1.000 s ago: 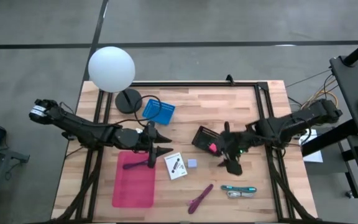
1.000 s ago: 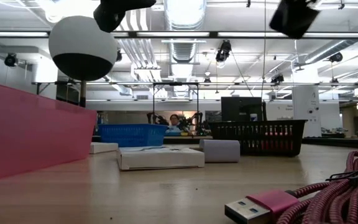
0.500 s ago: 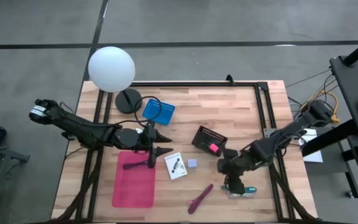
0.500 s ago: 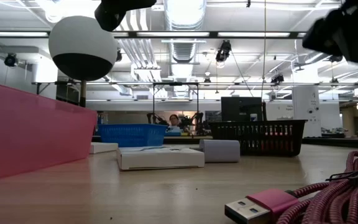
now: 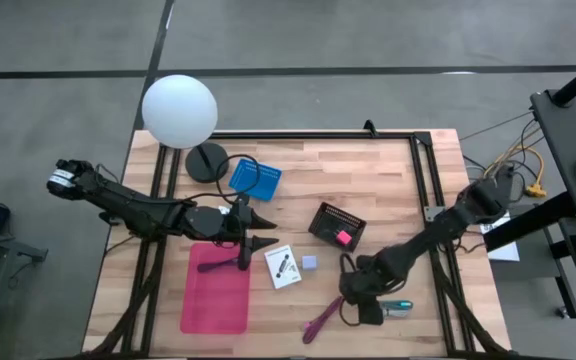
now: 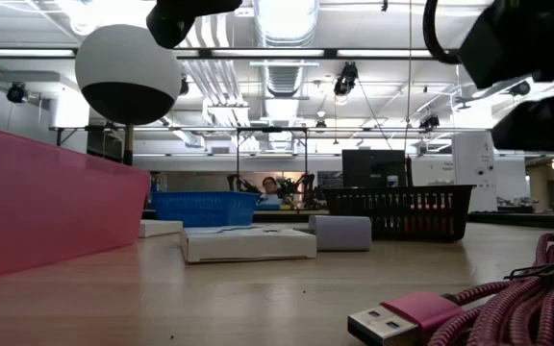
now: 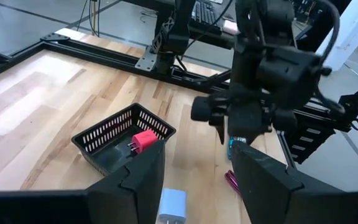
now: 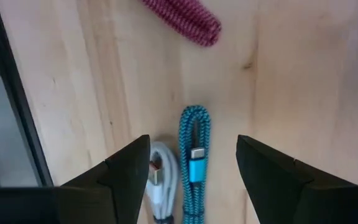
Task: Pick and place items into bin
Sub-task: Put the light blue charger cable into the pink bin
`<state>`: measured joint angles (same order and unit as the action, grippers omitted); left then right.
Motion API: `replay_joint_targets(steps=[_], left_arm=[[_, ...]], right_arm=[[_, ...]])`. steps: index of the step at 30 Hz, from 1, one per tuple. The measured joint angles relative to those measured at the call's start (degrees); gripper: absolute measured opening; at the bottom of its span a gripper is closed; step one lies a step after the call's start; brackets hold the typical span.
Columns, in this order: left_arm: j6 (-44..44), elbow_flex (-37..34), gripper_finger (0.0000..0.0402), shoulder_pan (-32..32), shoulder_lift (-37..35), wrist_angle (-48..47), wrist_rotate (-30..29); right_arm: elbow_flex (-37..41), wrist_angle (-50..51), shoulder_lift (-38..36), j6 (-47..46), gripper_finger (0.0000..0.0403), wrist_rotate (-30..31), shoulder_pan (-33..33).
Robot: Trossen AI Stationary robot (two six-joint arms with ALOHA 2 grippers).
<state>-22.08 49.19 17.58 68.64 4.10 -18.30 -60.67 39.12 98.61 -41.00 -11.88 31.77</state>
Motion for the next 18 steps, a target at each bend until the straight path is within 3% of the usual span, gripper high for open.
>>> replay_joint_targets(steps=[18], left_arm=[[0.2,0.0,0.0169,0.0,0.0,-0.3,0.0]], right_arm=[[0.0,-3.2,5.8,0.9,0.0224,-0.2,1.0]])
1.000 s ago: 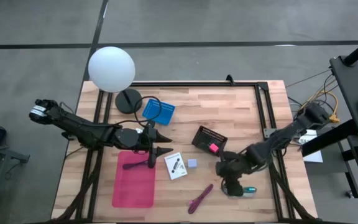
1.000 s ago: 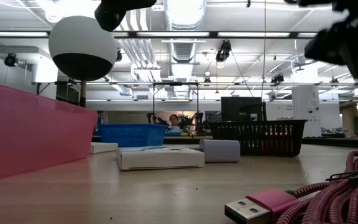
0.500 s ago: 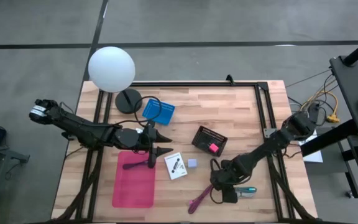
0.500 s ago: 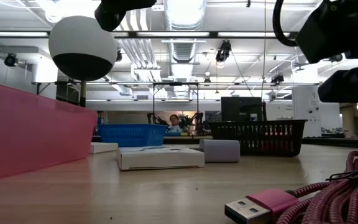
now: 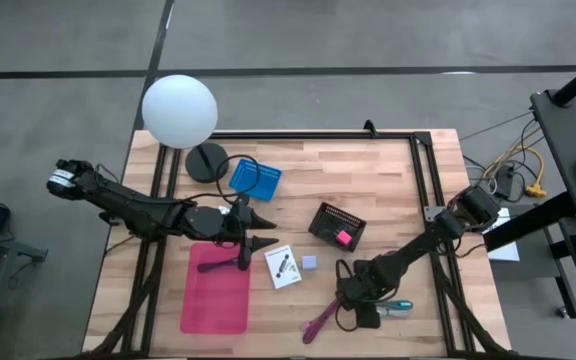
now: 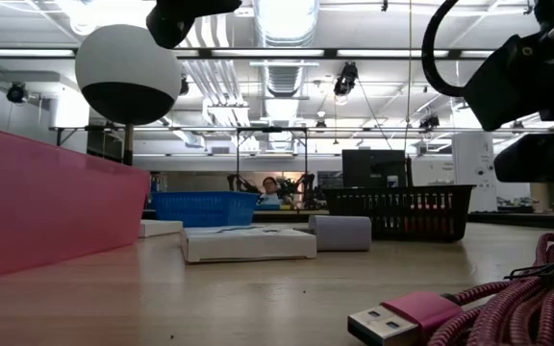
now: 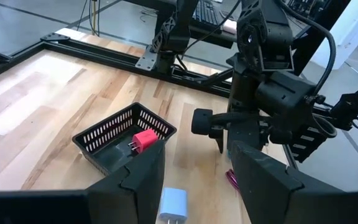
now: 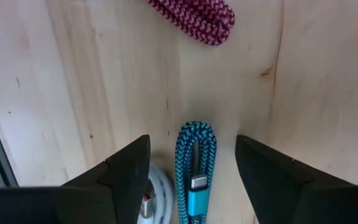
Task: Pick and place items into bin
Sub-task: Put the light blue charger cable into the pink bin
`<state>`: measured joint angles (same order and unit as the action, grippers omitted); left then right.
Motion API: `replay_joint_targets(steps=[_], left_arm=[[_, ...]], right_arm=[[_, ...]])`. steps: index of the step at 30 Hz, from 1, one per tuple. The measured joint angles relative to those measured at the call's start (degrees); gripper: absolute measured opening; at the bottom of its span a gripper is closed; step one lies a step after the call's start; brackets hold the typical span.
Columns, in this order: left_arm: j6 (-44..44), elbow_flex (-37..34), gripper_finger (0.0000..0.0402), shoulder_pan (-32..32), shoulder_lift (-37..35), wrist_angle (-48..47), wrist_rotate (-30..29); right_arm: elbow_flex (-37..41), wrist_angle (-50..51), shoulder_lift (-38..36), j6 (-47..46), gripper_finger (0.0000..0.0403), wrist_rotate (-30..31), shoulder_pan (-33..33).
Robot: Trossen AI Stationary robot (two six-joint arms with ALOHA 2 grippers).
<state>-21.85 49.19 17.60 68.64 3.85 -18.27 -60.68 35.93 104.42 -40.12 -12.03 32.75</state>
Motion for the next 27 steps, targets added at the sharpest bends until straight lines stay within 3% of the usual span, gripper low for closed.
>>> replay_joint_targets(steps=[8,23,27], left_arm=[[0.1,0.0,0.0169,0.0,0.0,-0.2,0.0],[0.1,0.0,0.0169,0.0,0.0,-0.1,0.0],[0.1,0.0,0.0169,0.0,0.0,-0.1,0.0]], right_arm=[[0.0,-0.4,0.0,0.3,0.0198,2.0,0.0],[0.1,-0.6,0.0,0.1,0.0041,1.7,0.0],[0.1,-0.7,0.0,0.0,0.0017,1.5,0.0]])
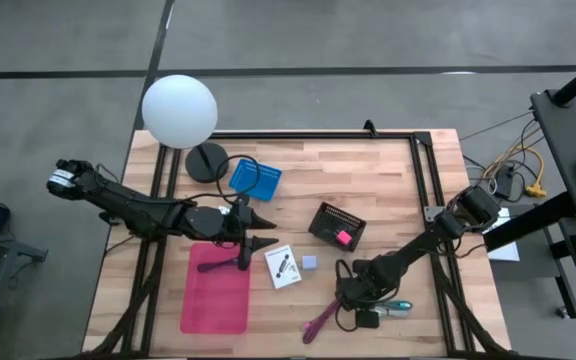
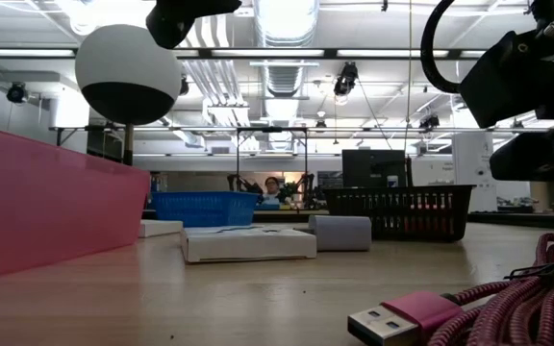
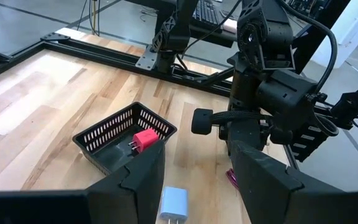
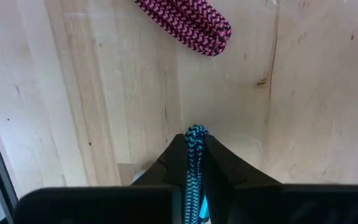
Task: Pick and place items into bin
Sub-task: Put the light blue charger cable into the pink bin
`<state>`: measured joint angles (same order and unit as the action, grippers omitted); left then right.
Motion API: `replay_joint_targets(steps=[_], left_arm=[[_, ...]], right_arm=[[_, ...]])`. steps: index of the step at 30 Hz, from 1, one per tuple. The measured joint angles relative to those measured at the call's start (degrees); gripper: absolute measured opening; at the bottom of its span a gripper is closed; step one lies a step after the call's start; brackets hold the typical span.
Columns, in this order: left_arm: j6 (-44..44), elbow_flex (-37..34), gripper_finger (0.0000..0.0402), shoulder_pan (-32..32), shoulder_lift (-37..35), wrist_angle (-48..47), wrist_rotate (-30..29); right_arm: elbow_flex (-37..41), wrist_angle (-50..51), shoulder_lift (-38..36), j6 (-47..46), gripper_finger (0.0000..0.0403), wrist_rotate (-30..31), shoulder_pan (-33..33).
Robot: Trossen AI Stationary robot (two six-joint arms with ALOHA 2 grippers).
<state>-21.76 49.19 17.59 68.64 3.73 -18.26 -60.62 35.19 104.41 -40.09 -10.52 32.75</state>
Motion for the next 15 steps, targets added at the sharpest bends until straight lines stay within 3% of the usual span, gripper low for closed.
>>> replay_joint_targets(steps=[15], left_arm=[[0.0,0.0,0.0169,0.0,0.0,0.2,0.0]], right_arm=[[-3.7,0.6,-0.2,0.0,0.0014,0.0,-0.1]])
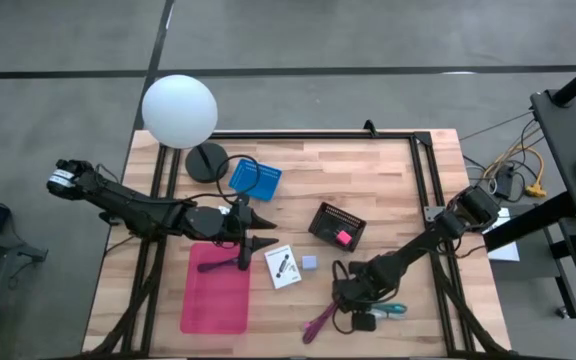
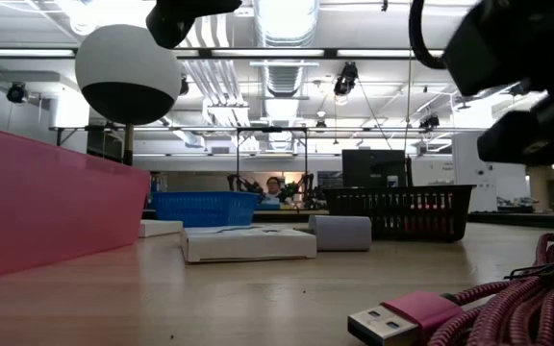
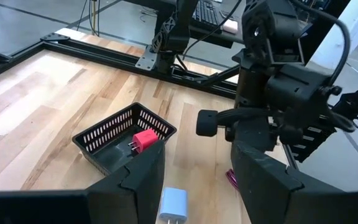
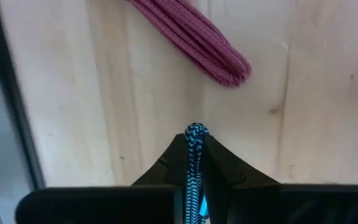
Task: Pick and place items into bin
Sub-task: Put the light blue charger cable into the pink bin
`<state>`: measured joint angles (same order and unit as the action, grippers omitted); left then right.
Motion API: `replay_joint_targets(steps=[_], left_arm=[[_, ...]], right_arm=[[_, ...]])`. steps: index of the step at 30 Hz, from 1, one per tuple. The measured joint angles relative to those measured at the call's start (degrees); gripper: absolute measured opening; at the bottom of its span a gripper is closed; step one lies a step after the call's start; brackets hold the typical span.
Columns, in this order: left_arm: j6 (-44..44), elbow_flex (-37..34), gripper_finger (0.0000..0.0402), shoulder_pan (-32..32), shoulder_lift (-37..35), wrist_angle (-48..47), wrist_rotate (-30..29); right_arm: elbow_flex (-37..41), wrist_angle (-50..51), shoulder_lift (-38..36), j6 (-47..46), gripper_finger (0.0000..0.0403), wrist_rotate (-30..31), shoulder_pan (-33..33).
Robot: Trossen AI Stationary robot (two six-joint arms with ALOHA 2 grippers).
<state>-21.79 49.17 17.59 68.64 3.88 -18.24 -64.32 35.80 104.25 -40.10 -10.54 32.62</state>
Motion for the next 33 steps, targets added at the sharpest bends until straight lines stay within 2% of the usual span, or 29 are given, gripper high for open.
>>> replay_joint_targets(steps=[7,21,27,30,33], left_arm=[[0.0,0.0,0.0169,0.0,0.0,0.0,0.0],[1.3,0.0,0.0169,0.0,0.0,-0.6,0.1],[1.3,0.0,0.0169,0.0,0.0,-0.5,0.1],[1.3,0.0,0.0169,0.0,0.0,-0.4,0.0],[1.3,0.0,0.0169,0.0,0.0,-0.3,0.0]], right_arm=[[-3.7,3.6,0.0,0.3,0.0014,1.4,0.0],[-12.2,14.6,-2.7,3.4,0.0013,17.2,-1.9],[-13.0,13.4,-9.3,3.8,0.0013,27.0,-4.3],[-11.2,8.7,-13.6,4.4,0.0013,31.0,-5.7],[-9.1,1.8,-17.3,6.5,0.0013,31.8,-7.2]])
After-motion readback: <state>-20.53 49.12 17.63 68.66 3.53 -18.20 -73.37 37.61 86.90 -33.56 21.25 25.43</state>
